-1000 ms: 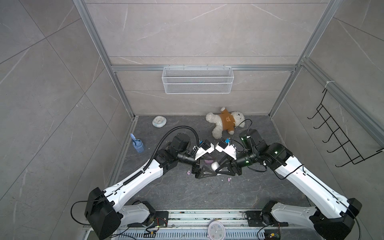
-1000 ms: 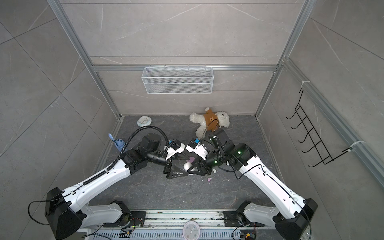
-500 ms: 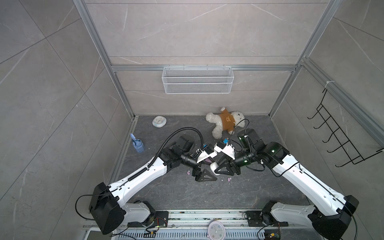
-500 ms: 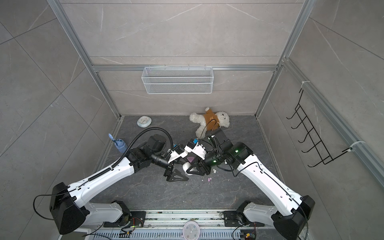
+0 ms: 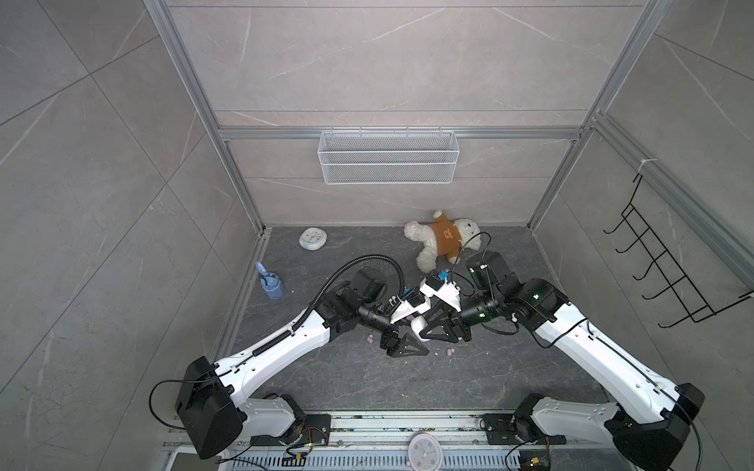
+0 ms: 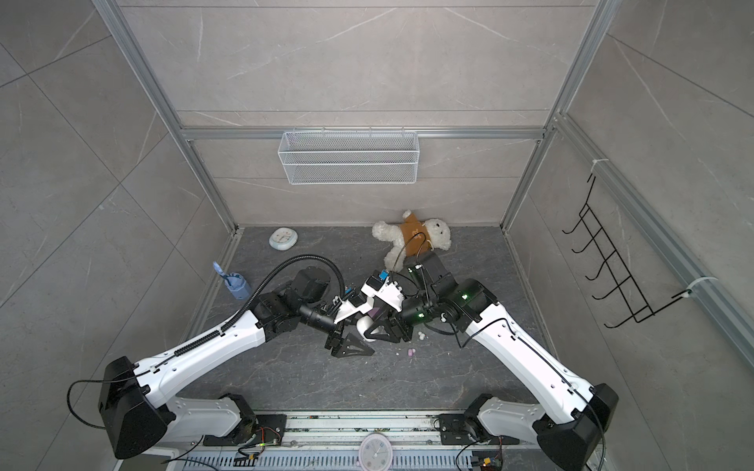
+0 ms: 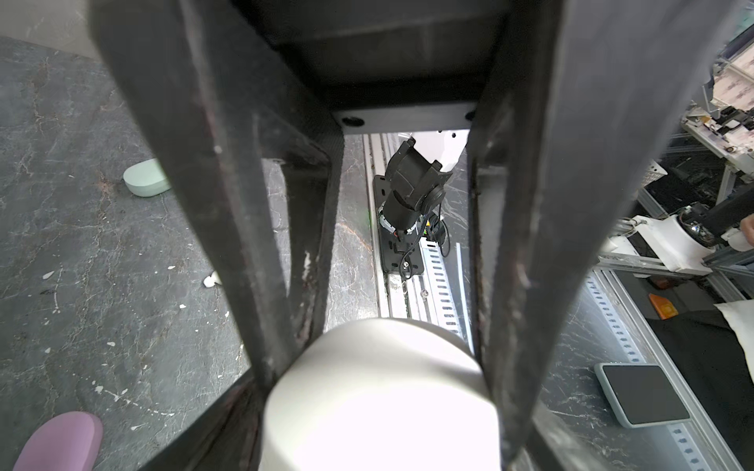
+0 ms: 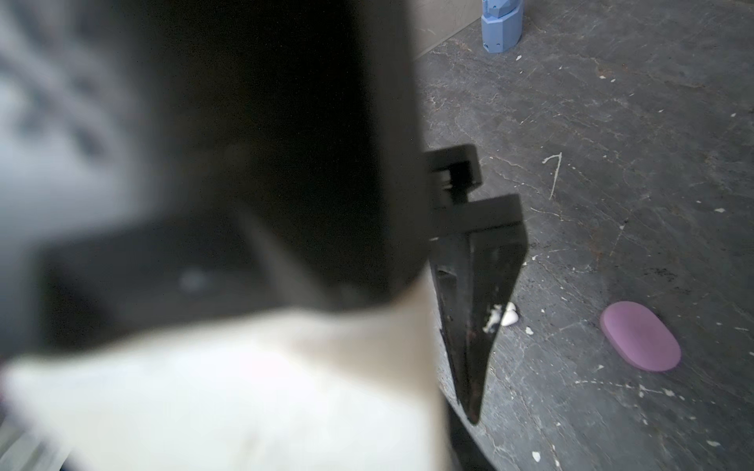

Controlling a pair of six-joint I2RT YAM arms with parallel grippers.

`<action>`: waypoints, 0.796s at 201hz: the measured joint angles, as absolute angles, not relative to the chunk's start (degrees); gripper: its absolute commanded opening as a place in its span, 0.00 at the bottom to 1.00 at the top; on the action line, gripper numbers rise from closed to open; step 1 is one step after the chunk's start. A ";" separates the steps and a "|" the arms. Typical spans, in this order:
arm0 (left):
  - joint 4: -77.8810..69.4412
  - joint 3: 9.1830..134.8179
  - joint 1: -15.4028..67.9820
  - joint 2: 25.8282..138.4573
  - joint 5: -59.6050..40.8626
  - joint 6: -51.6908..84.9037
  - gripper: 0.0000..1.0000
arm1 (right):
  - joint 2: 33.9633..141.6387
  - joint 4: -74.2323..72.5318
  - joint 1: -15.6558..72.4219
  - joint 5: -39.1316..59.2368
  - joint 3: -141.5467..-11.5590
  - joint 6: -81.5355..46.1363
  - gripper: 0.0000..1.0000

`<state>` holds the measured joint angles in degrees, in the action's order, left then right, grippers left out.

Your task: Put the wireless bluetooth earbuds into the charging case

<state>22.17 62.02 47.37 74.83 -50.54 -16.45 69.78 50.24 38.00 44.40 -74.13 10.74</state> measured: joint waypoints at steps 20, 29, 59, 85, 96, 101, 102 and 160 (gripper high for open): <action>22.09 62.02 47.37 74.87 -50.09 -16.38 0.72 | 69.78 50.19 37.95 44.34 -74.06 10.74 0.35; 22.02 62.02 47.37 74.89 -49.91 -16.32 0.70 | 69.76 50.06 37.95 44.34 -73.95 10.74 0.35; 22.85 62.41 47.37 75.46 -49.60 -16.38 0.67 | 69.73 50.15 37.82 44.25 -73.80 10.81 0.35; 25.69 63.90 47.37 76.07 -49.63 -16.93 0.65 | 69.73 50.19 37.69 44.21 -73.80 11.51 0.35; 26.50 64.23 47.37 76.12 -49.63 -17.19 0.65 | 69.73 50.33 37.63 44.23 -73.80 11.88 0.35; 26.94 64.36 47.37 76.12 -49.65 -17.26 0.64 | 69.73 50.37 37.63 44.23 -73.80 11.97 0.35; 26.98 64.36 47.37 76.12 -49.65 -17.26 0.64 | 69.73 50.39 37.63 44.23 -73.80 11.99 0.35; 28.93 65.04 47.48 76.12 -50.13 -17.89 0.64 | 69.71 51.03 37.58 44.40 -73.80 13.39 0.35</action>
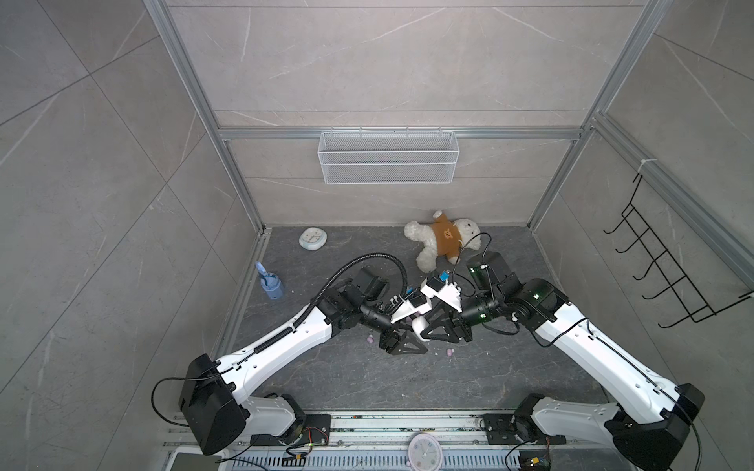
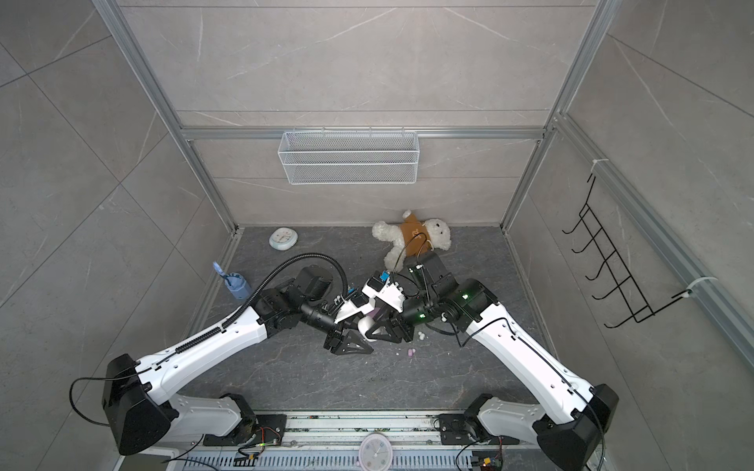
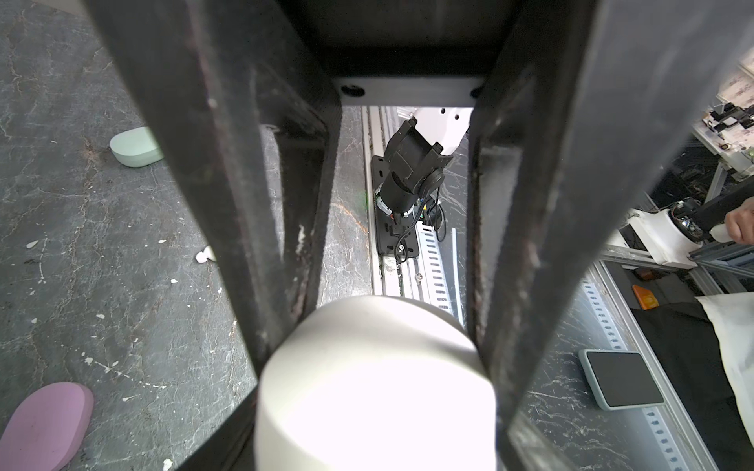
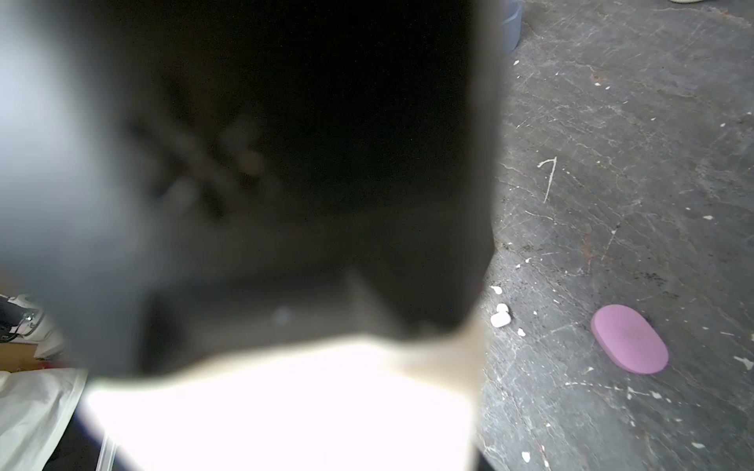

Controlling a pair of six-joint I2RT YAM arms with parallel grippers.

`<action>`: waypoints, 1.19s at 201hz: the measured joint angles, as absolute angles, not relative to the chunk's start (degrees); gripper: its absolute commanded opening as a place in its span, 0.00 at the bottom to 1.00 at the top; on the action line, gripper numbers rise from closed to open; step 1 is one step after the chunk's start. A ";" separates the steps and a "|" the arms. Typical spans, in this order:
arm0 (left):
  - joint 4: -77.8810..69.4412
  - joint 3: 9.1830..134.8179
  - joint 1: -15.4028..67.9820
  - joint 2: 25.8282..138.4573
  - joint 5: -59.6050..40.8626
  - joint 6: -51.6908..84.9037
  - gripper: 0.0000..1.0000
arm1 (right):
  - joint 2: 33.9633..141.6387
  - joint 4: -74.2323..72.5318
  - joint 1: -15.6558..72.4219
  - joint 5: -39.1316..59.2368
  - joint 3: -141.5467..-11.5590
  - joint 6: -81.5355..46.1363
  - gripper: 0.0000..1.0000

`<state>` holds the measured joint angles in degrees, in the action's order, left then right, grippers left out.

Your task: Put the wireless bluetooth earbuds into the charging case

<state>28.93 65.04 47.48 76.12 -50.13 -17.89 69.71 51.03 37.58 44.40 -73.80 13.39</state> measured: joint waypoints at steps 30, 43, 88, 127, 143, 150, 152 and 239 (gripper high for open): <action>28.75 65.04 47.59 76.05 -50.72 -17.87 0.64 | 69.47 51.20 37.58 44.40 -73.80 13.74 0.36; 28.27 64.95 47.62 75.88 -50.89 -17.80 0.64 | 69.08 51.13 37.58 44.40 -73.67 13.78 0.36; 24.21 63.92 47.48 73.41 -51.05 -17.26 0.64 | 67.37 51.75 37.58 44.38 -72.49 13.76 0.36; 23.66 63.92 47.48 73.10 -51.16 -17.19 0.63 | 67.00 51.86 37.58 44.40 -72.44 13.74 0.37; 23.79 63.92 47.48 73.12 -51.27 -17.19 0.62 | 67.02 52.07 37.58 44.40 -72.47 13.76 0.37; 23.92 63.92 47.48 73.17 -51.33 -17.21 0.62 | 67.02 52.12 37.58 44.40 -72.47 13.76 0.37; 23.97 63.92 47.48 73.17 -51.37 -17.21 0.61 | 67.05 52.12 37.58 44.40 -72.47 13.76 0.37; 25.32 64.27 47.20 73.93 -51.77 -17.26 0.50 | 68.27 52.73 37.47 44.88 -73.03 13.80 0.38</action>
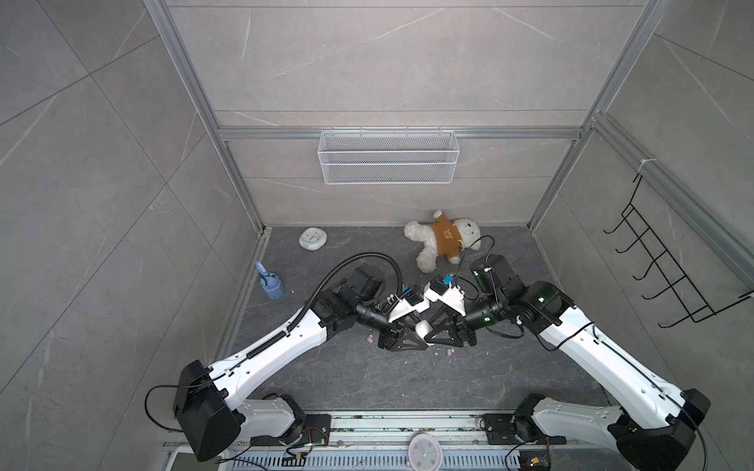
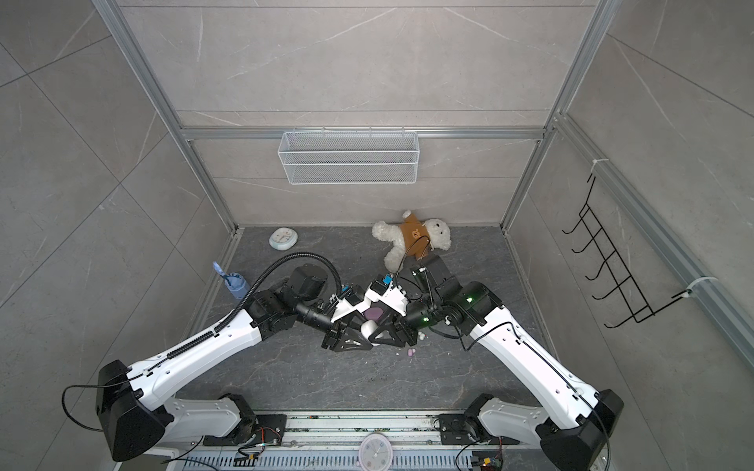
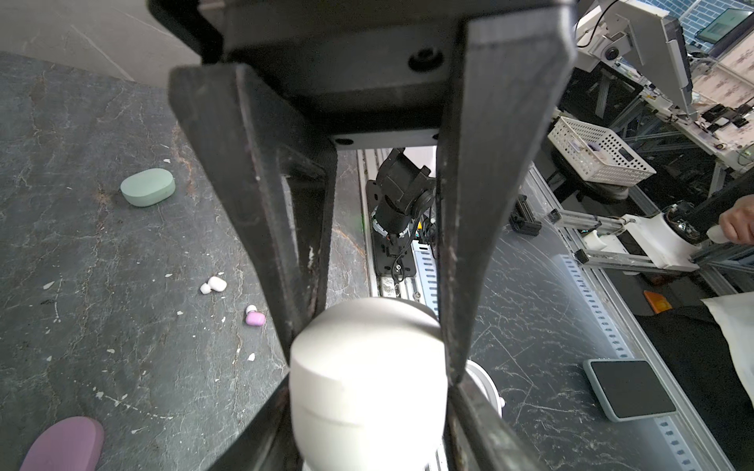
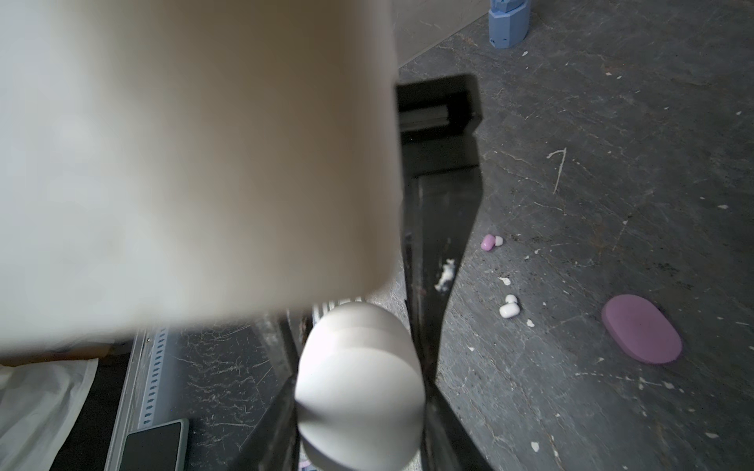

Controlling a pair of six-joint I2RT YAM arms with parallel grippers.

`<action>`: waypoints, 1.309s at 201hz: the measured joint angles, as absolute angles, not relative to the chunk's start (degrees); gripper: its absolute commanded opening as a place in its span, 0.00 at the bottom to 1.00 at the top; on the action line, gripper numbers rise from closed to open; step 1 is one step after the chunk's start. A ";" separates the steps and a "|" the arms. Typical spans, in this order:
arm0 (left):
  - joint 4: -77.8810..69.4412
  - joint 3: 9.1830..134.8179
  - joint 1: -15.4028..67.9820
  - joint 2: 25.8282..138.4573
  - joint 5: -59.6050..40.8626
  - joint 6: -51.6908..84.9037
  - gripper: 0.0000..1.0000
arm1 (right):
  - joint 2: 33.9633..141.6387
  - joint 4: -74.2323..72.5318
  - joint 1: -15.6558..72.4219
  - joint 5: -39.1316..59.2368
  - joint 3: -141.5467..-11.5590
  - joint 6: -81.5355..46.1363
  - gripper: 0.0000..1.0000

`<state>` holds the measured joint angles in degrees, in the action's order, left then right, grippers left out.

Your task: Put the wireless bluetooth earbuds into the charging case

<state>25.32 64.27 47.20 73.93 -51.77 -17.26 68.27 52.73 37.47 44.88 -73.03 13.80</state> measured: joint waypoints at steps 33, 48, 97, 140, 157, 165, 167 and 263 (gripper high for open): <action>25.30 64.29 47.20 73.97 -51.77 -17.21 0.48 | 68.31 52.90 37.47 45.06 -73.08 13.82 0.38; 25.32 64.36 47.20 74.04 -51.92 -17.17 0.47 | 68.31 52.90 37.47 45.08 -73.08 13.82 0.39; 25.43 64.45 47.09 74.26 -52.51 -16.91 0.44 | 68.31 52.95 37.45 45.06 -73.12 14.00 0.41; 25.50 64.45 47.09 74.26 -52.58 -16.38 0.44 | 68.31 52.95 37.45 45.08 -73.12 13.93 0.46; 25.50 64.45 47.09 74.26 -52.58 -16.12 0.43 | 68.31 52.93 37.45 45.06 -73.12 13.72 0.46; 25.50 64.45 47.09 74.26 -52.58 -15.97 0.43 | 68.31 52.93 37.47 45.06 -73.12 13.56 0.47; 25.50 64.45 47.09 74.26 -52.58 -15.94 0.43 | 68.31 52.90 37.45 45.06 -73.12 13.52 0.47; 25.30 64.20 47.09 73.95 -52.49 -14.74 0.42 | 68.29 52.69 37.47 45.10 -73.10 11.66 0.43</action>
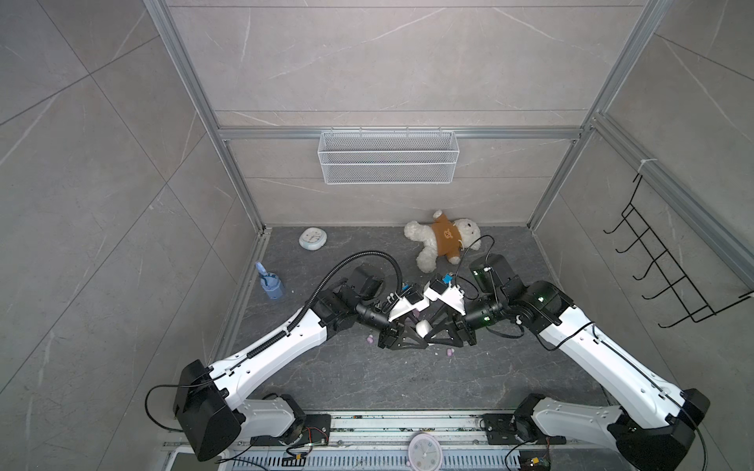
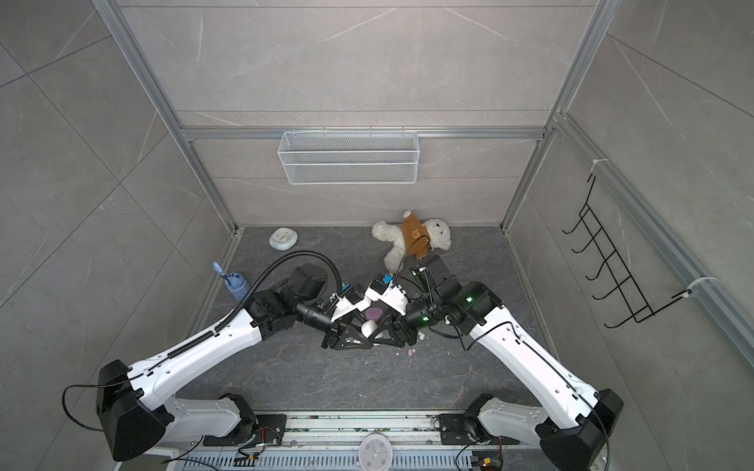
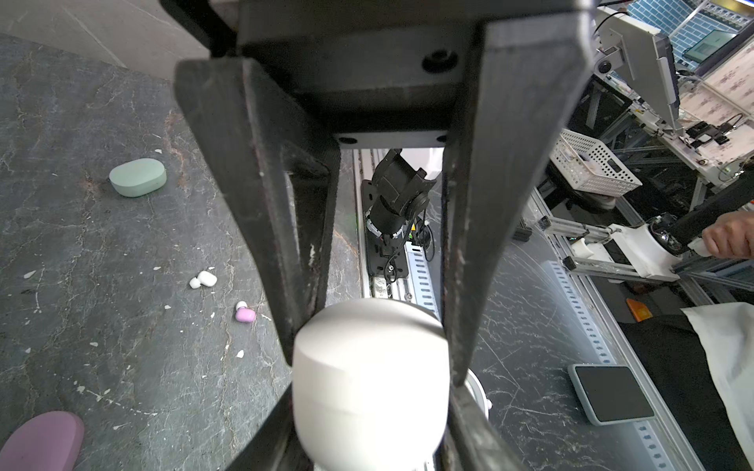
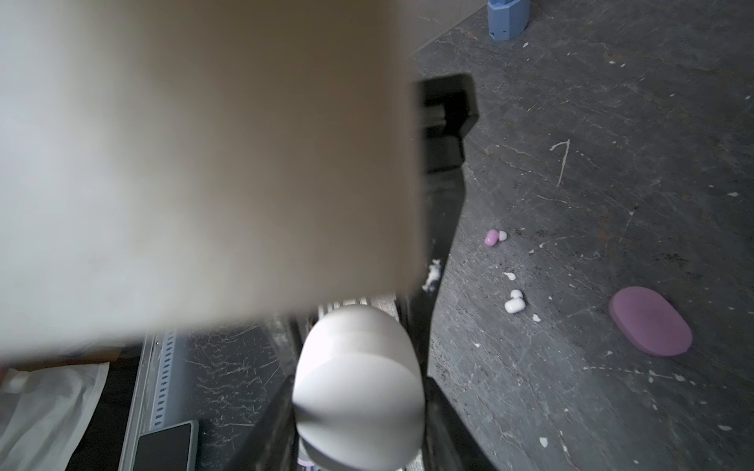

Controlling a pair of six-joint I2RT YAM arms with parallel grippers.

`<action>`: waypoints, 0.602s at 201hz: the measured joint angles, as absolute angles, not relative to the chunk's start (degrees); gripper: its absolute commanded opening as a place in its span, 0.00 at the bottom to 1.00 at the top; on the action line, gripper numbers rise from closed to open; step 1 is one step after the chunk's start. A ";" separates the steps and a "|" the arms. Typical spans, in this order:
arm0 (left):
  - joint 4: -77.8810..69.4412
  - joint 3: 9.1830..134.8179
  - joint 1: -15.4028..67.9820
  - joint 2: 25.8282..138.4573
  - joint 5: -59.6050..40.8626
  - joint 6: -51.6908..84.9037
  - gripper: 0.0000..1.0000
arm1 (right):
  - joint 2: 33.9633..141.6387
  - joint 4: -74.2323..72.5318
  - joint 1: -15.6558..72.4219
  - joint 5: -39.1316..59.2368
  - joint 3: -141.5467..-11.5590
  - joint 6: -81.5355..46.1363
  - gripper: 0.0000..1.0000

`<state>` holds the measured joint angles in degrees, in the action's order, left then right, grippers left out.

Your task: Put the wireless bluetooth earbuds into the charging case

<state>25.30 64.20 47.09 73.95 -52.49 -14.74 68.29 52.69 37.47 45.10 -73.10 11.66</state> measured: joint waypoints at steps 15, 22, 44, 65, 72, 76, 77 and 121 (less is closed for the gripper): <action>25.26 64.14 47.09 73.93 -52.49 -14.66 0.42 | 68.29 52.71 37.47 45.08 -73.10 11.60 0.43; 25.26 64.14 47.09 73.91 -52.49 -14.63 0.42 | 68.29 52.71 37.47 45.08 -73.08 11.57 0.41; 25.26 64.10 47.11 73.82 -52.47 -14.55 0.42 | 68.29 52.71 37.47 45.17 -73.08 11.57 0.37; 25.26 64.05 47.11 73.80 -52.49 -14.48 0.43 | 68.31 52.71 37.47 45.28 -73.10 11.35 0.36; 25.26 64.05 47.11 73.80 -52.49 -14.48 0.43 | 68.31 52.71 37.47 45.32 -73.08 11.31 0.36; 25.26 64.03 47.11 73.78 -52.51 -14.48 0.43 | 68.34 52.69 37.47 45.34 -73.08 11.20 0.36; 25.26 64.03 47.11 73.78 -52.51 -14.46 0.43 | 68.34 52.69 37.47 45.34 -73.10 11.18 0.36; 25.21 63.53 46.87 73.34 -52.21 -13.89 0.42 | 69.30 52.66 37.45 46.00 -73.30 10.46 0.50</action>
<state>25.21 63.53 46.87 73.34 -52.21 -13.89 69.30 52.66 37.45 46.00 -73.30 10.46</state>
